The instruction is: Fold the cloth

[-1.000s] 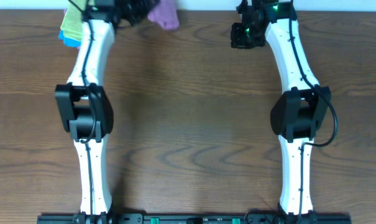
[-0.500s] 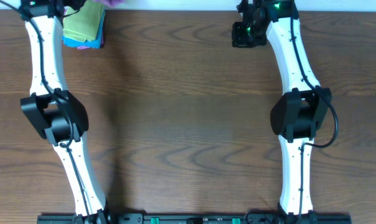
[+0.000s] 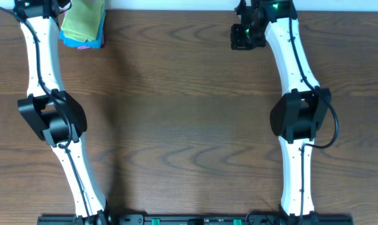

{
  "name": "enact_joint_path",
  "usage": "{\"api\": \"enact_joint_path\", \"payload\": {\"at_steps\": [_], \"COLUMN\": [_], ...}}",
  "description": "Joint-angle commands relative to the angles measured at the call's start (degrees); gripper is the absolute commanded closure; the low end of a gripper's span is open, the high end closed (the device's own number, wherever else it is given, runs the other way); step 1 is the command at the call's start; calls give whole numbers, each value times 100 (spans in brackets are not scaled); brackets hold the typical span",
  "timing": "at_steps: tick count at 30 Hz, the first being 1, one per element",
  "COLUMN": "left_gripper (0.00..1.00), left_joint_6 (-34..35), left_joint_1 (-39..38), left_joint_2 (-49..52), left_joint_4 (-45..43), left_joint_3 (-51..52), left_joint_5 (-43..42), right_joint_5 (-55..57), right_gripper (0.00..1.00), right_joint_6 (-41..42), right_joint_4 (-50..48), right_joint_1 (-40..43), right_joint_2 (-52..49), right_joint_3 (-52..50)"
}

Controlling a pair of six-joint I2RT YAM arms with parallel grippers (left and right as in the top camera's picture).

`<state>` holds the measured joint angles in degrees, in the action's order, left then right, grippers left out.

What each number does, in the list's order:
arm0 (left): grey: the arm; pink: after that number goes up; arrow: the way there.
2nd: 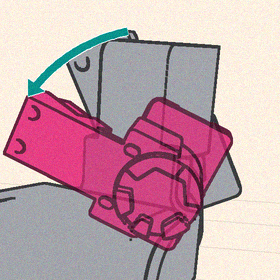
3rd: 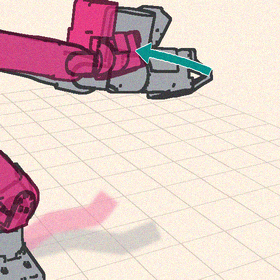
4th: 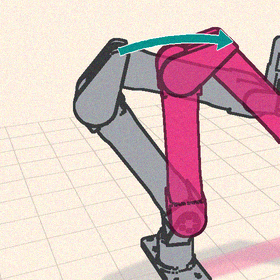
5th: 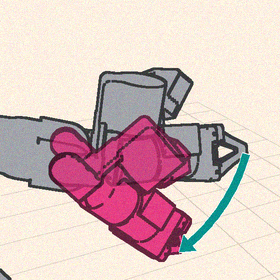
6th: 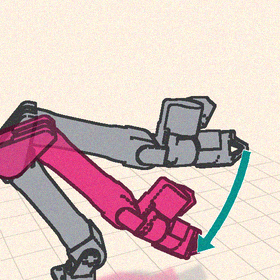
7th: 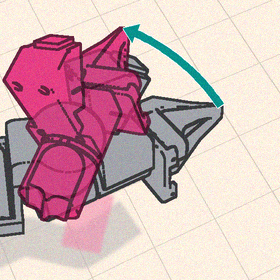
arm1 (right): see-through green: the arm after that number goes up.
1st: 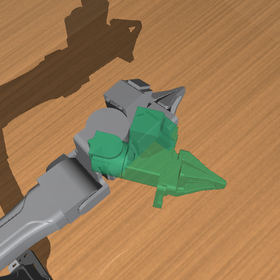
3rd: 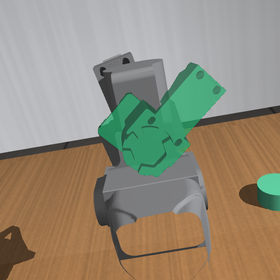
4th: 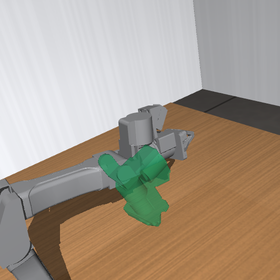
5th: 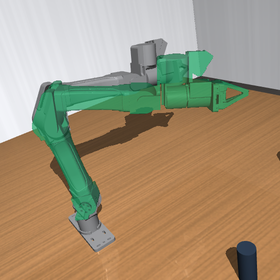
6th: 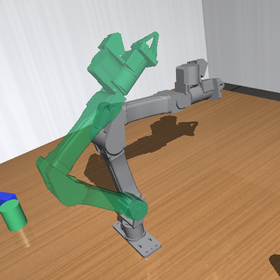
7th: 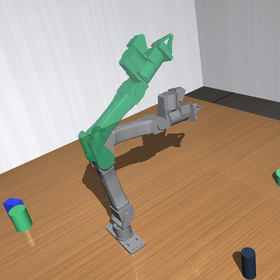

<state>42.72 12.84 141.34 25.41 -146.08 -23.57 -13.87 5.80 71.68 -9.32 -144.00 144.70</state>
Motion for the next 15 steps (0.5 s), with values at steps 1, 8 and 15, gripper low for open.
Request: {"api": "enact_joint_path", "payload": {"at_steps": [1, 8, 15], "left_gripper": [94, 95, 94], "left_joint_6": [83, -33, -33], "left_joint_1": [81, 83, 149], "left_joint_2": [-2, 90, 90], "left_joint_4": [-26, 186, 142], "left_joint_3": [-166, 146, 743], "left_joint_5": [146, 216, 153], "right_joint_5": [22, 20, 20], "right_gripper": [99, 99, 99], "right_joint_6": [-74, -74, -74], "right_joint_4": [48, 122, 142], "right_joint_1": [-83, -133, -164], "right_joint_2": [-22, -20, -22], "right_joint_3": [155, 155, 155]}}
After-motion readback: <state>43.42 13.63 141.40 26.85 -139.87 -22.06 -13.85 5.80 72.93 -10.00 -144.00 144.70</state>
